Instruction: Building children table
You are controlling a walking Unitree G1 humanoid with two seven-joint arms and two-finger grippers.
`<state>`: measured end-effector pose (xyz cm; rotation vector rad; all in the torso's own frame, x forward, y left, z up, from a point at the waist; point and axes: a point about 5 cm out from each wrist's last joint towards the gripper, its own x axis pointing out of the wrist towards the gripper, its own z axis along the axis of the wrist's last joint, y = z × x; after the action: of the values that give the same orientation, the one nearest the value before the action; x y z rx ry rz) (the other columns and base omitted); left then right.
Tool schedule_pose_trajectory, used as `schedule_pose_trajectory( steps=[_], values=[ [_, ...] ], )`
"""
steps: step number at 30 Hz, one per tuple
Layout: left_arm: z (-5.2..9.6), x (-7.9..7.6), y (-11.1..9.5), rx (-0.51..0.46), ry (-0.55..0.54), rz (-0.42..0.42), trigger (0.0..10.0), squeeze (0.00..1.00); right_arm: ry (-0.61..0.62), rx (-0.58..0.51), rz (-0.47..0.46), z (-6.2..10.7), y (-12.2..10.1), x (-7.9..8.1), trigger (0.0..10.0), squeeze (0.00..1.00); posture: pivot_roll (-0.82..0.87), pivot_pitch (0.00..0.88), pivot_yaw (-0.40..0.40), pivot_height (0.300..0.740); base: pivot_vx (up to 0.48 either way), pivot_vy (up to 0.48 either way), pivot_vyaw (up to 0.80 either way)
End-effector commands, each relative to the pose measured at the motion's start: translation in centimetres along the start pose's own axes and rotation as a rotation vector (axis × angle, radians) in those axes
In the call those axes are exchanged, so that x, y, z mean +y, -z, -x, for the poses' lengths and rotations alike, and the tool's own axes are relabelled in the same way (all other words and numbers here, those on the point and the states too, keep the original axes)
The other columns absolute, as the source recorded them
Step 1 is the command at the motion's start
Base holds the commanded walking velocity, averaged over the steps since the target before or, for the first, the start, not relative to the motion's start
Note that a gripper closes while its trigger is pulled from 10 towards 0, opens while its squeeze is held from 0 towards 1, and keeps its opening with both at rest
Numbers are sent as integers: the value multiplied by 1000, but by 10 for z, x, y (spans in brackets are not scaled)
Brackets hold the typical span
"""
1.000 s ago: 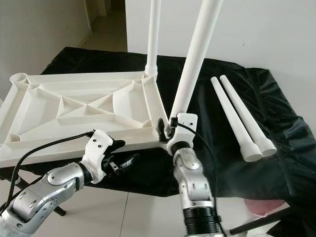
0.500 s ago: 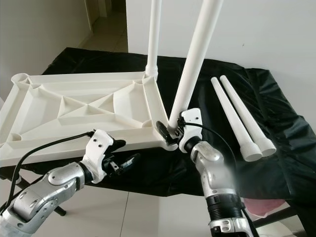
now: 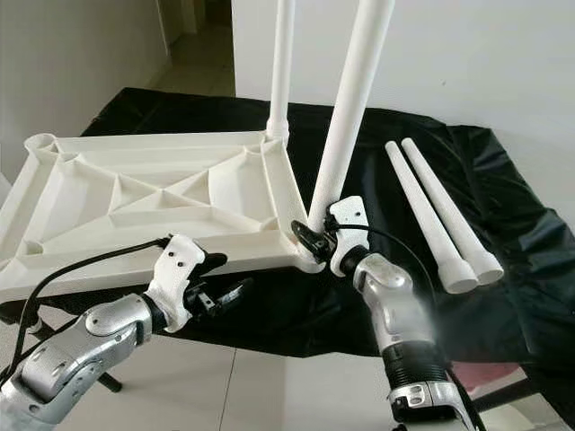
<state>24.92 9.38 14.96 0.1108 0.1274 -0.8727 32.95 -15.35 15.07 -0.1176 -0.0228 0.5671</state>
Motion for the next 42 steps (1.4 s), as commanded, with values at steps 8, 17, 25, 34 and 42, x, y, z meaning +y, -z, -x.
schedule_pose_trajectory(
  steps=[8, 17, 25, 34, 42],
  values=[
    [2, -10, -2, 1, 175, -1, 10000, 0, 247, 90, -142, 7, 17, 1, 10000, 0, 60, 78, -21, 740, 0, 0, 0],
    [1, -7, -4, -8, 152, 10, 10000, 0, 494, 107, -205, 3, 16, 32, 10000, 0, 58, 82, -30, 740, 0, 0, 0],
    [3, 8, -10, -23, 86, -19, 10000, 0, 558, 68, -301, -4, 8, 61, 10000, 0, 67, 82, -39, 740, 0, 0, 0],
    [3, 12, -14, -31, 80, -37, 10000, 0, 492, -19, -279, -3, -7, 55, 10000, 1000, 57, 94, -38, 740, 0, 0, 0],
    [1, 8, -12, -33, 90, -32, 10000, 0, 401, -42, -186, 7, -12, 39, 10000, 0, 51, 77, -50, 740, 0, 0, 0]
  ],
)
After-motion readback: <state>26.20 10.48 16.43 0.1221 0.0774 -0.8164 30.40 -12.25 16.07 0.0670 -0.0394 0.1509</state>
